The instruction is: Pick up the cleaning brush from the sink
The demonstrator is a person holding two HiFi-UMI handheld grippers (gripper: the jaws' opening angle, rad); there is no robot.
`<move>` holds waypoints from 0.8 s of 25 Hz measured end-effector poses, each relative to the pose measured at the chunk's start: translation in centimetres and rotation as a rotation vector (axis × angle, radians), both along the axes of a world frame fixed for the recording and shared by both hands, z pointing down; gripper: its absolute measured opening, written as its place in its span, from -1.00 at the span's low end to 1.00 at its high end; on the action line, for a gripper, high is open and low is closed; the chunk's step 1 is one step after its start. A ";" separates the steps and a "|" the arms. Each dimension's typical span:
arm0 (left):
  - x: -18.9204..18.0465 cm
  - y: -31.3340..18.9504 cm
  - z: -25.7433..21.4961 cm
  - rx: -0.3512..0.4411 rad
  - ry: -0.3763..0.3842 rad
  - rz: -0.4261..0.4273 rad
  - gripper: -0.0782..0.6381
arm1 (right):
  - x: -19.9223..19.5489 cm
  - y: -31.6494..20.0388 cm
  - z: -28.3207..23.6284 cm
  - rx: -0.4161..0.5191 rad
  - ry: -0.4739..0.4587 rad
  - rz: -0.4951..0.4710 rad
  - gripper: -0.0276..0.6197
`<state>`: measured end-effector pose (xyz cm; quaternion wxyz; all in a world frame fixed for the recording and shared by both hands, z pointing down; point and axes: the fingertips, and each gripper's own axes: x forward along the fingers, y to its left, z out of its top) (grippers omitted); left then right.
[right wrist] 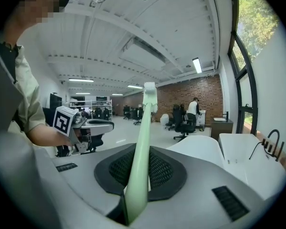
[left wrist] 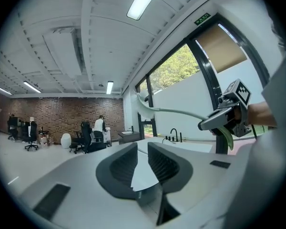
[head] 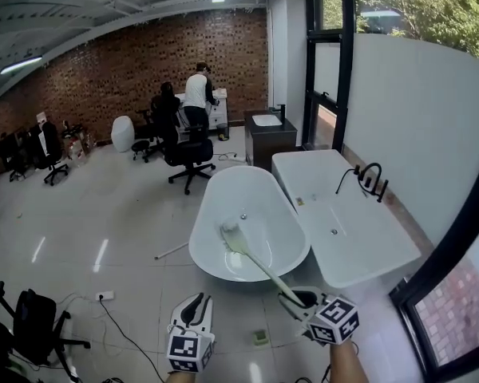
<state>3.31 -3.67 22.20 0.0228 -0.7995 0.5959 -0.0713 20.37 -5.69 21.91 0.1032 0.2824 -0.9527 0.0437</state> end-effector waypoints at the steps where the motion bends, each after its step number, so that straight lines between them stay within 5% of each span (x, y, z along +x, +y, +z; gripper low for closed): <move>1: -0.1 0.3 -0.3 0.001 0.003 0.005 -0.59 | 0.0 0.5 -0.7 0.014 -0.008 0.006 -0.85; 20: 5.5 4.1 -8.9 0.168 0.029 0.146 -0.59 | 3.9 6.5 -12.7 0.254 -0.149 0.067 -0.85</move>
